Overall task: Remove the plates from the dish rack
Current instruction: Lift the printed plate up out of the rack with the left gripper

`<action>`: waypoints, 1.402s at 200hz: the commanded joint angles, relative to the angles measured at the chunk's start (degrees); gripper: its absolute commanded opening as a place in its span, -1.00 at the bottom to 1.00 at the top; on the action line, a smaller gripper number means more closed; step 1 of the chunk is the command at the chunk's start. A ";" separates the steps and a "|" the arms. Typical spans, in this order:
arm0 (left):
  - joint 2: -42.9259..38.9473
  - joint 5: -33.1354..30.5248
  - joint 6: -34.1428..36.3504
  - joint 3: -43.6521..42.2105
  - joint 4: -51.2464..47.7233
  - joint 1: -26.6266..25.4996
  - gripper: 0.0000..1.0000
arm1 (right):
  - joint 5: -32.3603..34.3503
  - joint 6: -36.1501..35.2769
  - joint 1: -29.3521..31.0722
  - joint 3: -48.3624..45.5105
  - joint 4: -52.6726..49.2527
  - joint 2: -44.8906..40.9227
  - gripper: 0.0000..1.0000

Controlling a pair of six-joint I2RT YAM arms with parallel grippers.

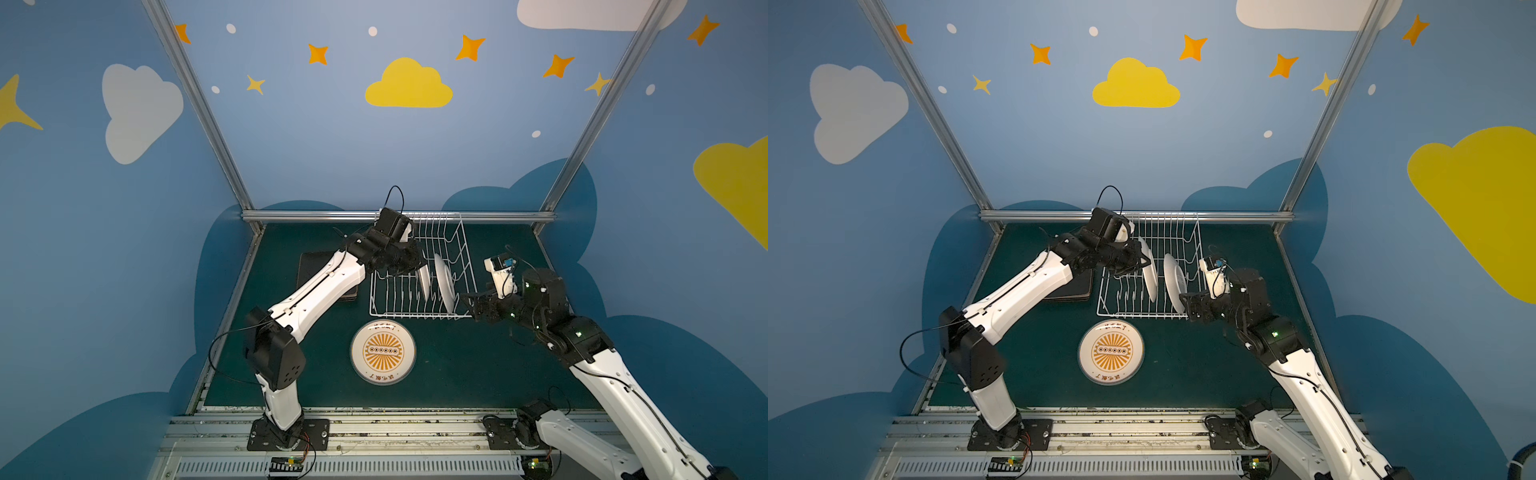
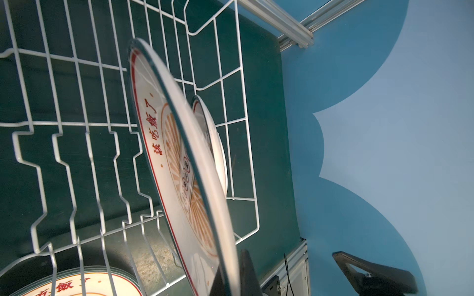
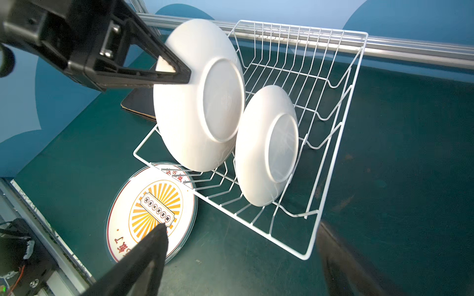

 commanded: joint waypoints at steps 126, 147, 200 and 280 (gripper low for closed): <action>-22.93 -6.27 42.27 -20.66 22.68 -0.43 -0.95 | -1.93 19.18 -2.91 12.58 -1.30 4.90 0.87; -25.08 -6.24 49.20 -23.40 23.89 -0.86 -0.95 | -3.19 20.98 -3.17 14.51 -1.07 6.14 0.87; -29.97 -9.63 74.15 -30.83 26.05 -4.71 -0.95 | -8.72 26.01 -3.95 18.26 2.39 9.61 0.87; -30.67 -23.83 94.90 -36.58 31.06 -10.49 -0.95 | -14.59 32.85 -4.01 18.92 6.75 14.11 0.75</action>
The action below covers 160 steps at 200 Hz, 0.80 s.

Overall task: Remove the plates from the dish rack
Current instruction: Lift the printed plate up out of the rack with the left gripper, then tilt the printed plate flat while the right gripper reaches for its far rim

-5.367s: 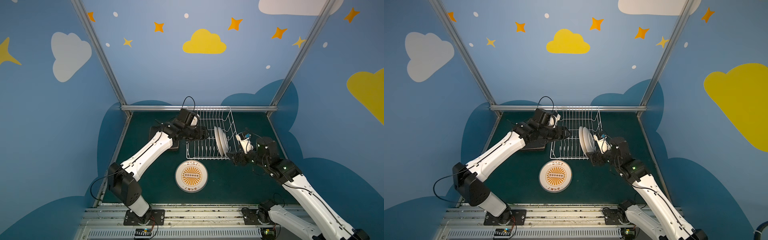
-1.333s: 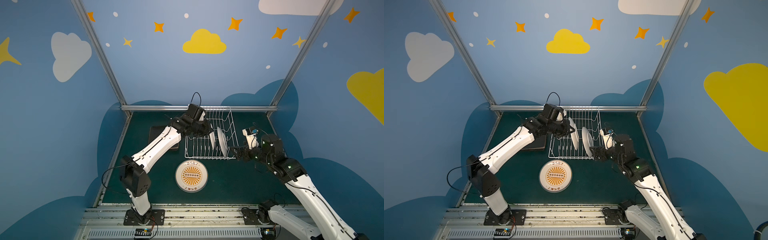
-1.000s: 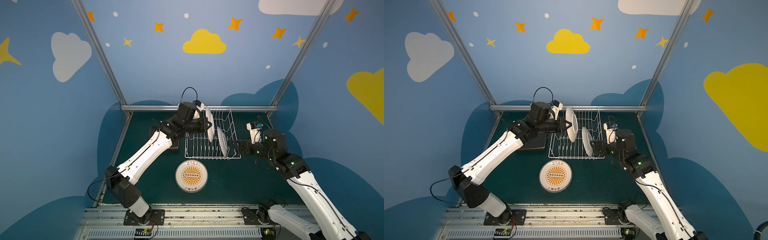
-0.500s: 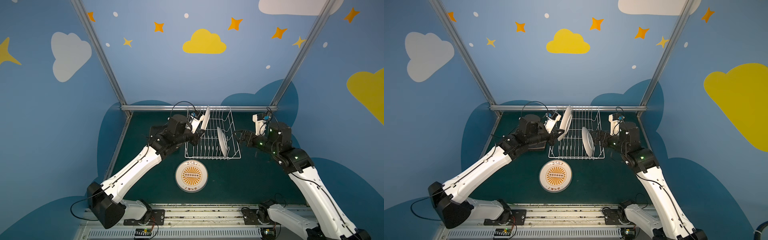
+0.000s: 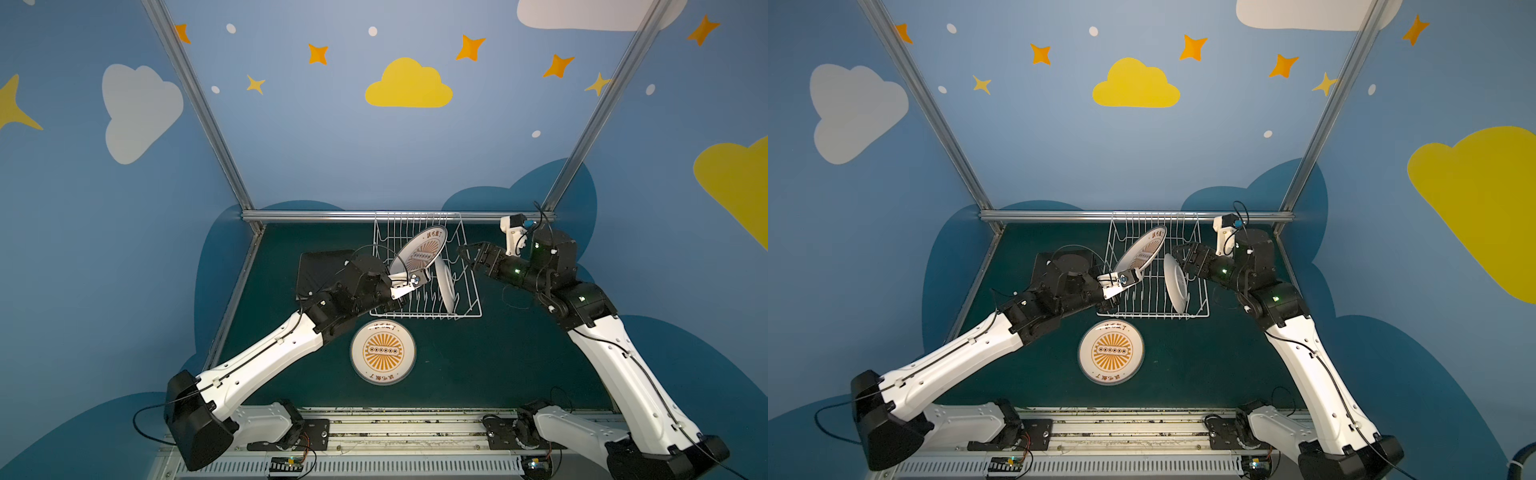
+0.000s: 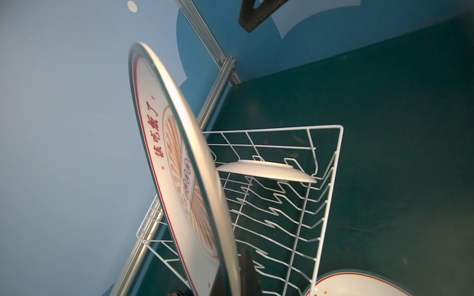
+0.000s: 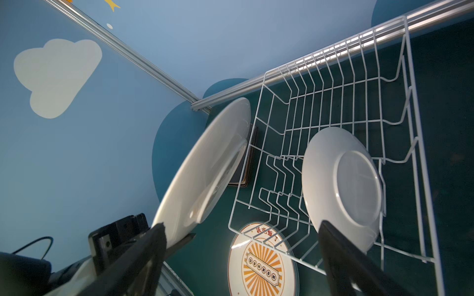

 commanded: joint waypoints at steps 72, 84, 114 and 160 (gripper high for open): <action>-2.34 -11.05 22.03 -7.70 15.48 -4.01 -0.95 | -3.86 6.09 0.21 -0.86 0.33 4.28 0.53; -2.03 -12.55 23.66 -8.49 17.94 -4.44 -0.95 | -4.11 6.35 0.34 -0.69 -0.44 5.16 0.47; -1.47 -13.26 26.07 -8.63 18.62 -5.15 -0.95 | -4.16 7.22 0.47 -0.46 -1.06 7.02 0.28; -0.67 -13.44 27.75 -8.54 17.97 -5.88 -0.95 | -5.45 7.65 1.11 1.53 -3.76 10.70 0.03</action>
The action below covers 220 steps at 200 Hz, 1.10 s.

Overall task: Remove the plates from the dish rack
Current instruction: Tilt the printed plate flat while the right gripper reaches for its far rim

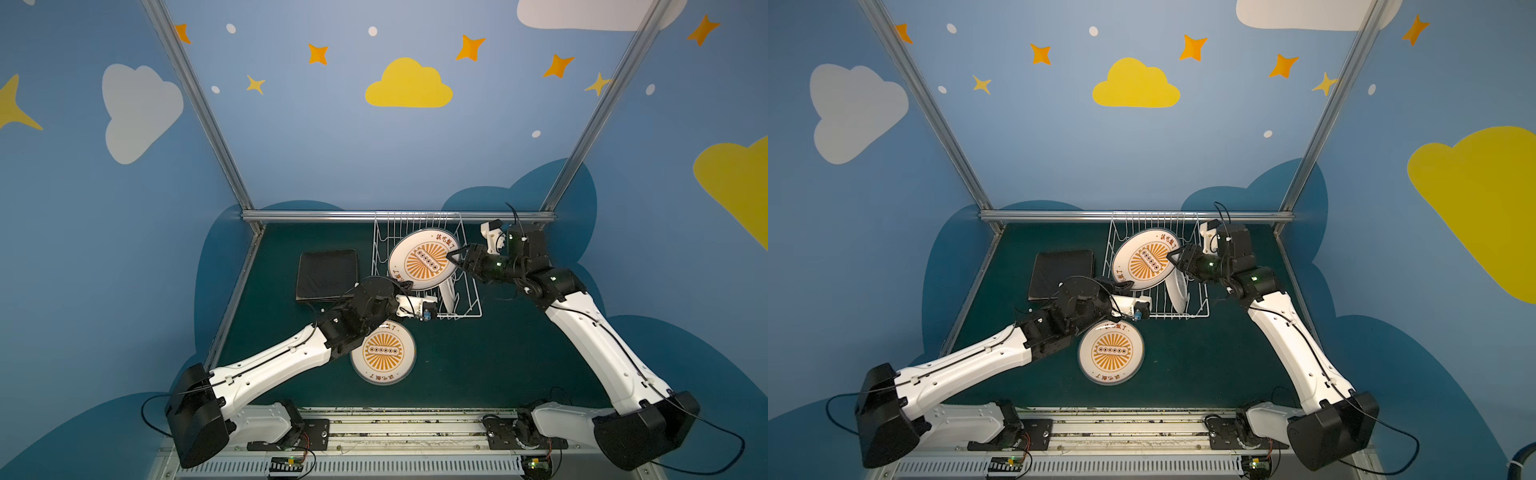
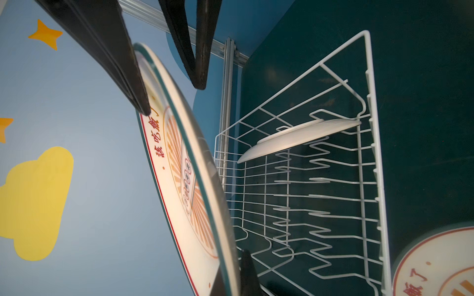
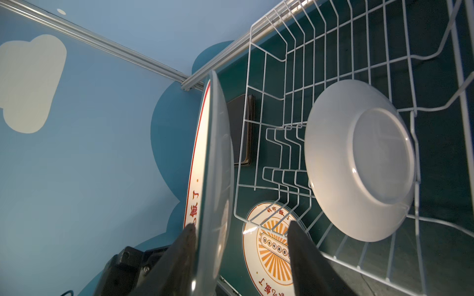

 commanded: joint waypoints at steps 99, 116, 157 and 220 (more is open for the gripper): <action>0.41 -3.53 3.48 0.24 3.75 -1.37 -0.95 | -4.70 5.46 1.37 0.40 -3.34 3.70 -0.87; 0.66 -3.77 2.70 0.33 3.99 -1.45 -0.89 | -5.19 6.29 1.25 -0.62 -1.85 3.15 -1.00; 0.72 -4.88 0.01 -0.18 4.93 -1.53 0.47 | -5.60 7.65 0.54 -2.77 2.14 1.48 -1.00; -6.56 0.99 -26.83 0.24 1.30 1.25 0.99 | -2.82 7.77 -0.96 -7.24 8.76 -3.36 -1.00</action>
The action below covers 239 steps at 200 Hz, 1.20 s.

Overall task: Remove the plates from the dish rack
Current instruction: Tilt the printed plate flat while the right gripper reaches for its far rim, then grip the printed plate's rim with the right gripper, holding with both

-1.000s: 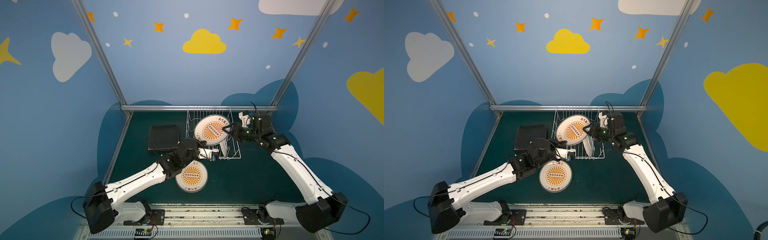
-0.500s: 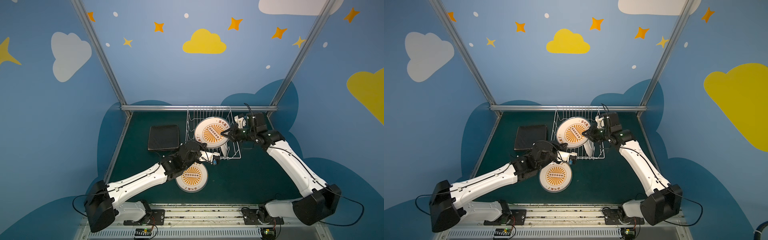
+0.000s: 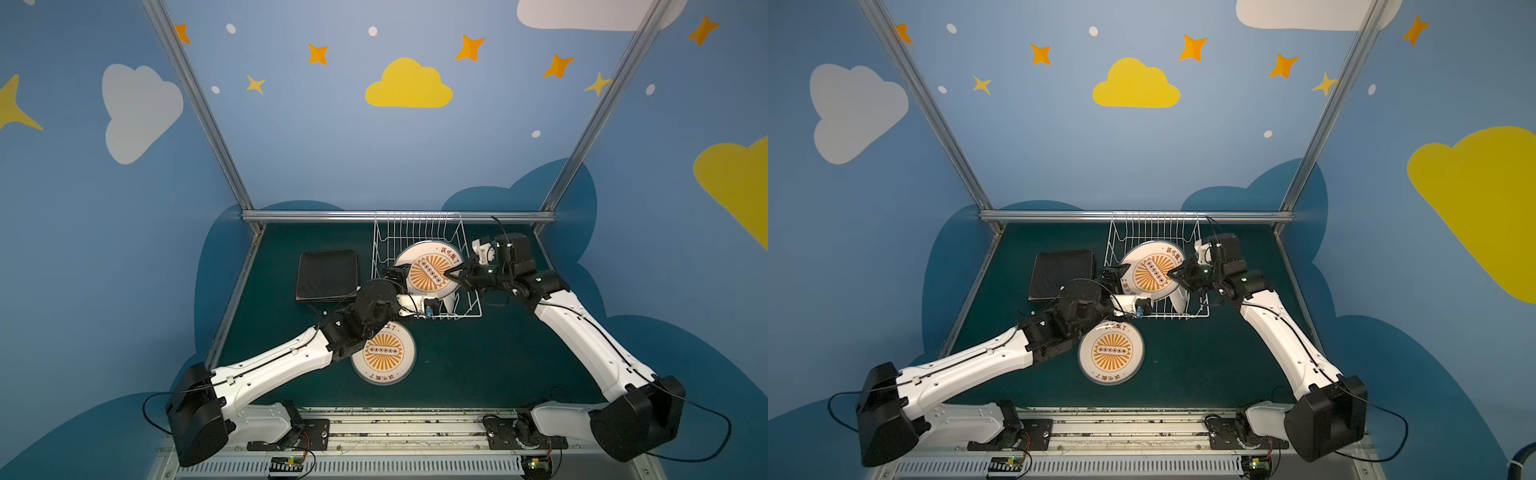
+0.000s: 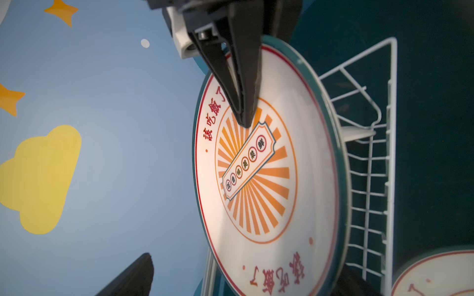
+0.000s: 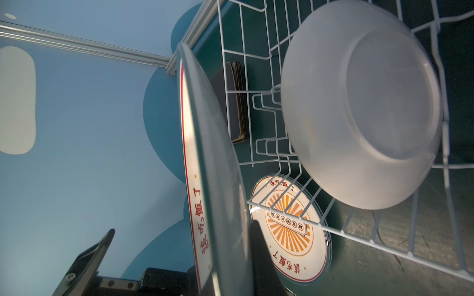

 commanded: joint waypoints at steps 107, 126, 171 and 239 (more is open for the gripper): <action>-6.99 40.66 -80.02 4.39 -2.18 24.76 0.99 | -1.75 -7.58 -1.63 -6.72 15.17 -9.17 -1.00; -3.66 46.53 -88.33 4.58 0.31 27.15 0.98 | -2.16 -8.81 -1.65 -7.03 15.91 -9.85 -1.00; 5.29 58.50 -98.66 7.49 5.17 28.05 0.94 | -4.87 -11.20 -1.65 -7.21 16.97 -9.74 -1.00; 13.90 70.24 -103.39 10.84 9.60 27.88 0.44 | -7.05 -12.91 -1.65 -7.25 17.77 -8.37 -1.00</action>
